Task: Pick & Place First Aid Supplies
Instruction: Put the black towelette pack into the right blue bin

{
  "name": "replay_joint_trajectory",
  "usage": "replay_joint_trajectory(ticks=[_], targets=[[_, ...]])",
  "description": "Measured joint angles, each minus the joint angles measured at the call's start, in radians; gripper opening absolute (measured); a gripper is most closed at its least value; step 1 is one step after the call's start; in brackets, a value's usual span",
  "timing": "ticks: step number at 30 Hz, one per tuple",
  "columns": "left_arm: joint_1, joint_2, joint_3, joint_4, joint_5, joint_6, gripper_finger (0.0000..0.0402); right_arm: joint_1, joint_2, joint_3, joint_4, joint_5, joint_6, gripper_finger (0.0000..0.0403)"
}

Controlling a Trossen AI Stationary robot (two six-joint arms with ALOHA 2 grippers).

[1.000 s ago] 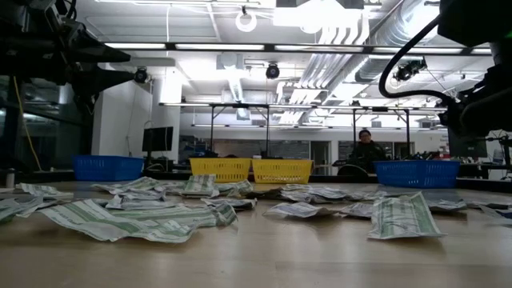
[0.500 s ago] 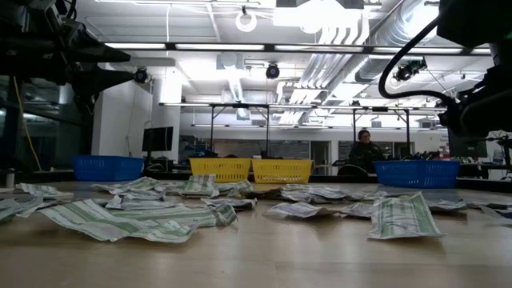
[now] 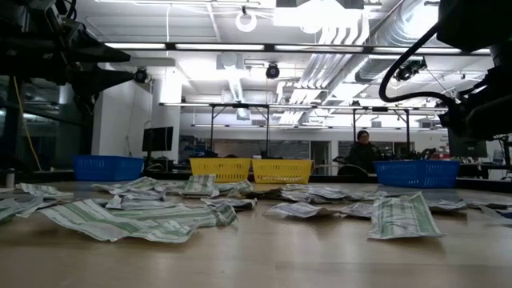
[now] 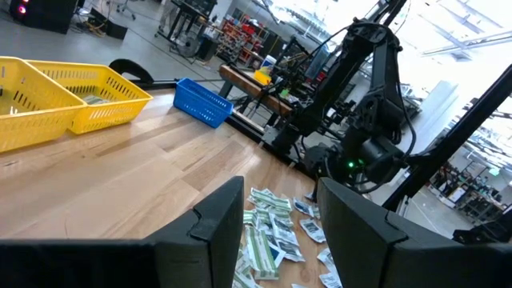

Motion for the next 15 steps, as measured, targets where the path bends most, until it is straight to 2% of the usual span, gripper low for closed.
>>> replay_joint_trajectory(ticks=[8,15], targets=[[0.0,0.0,0.0,-0.001,0.0,0.0,0.0161,-0.06,-0.052,0.091,-0.171,0.139,-0.111,0.0002],[0.0,0.0,0.0,-0.002,0.0,0.0,0.0161,-0.246,-0.119,0.136,-0.274,0.283,-0.349,0.0001]])
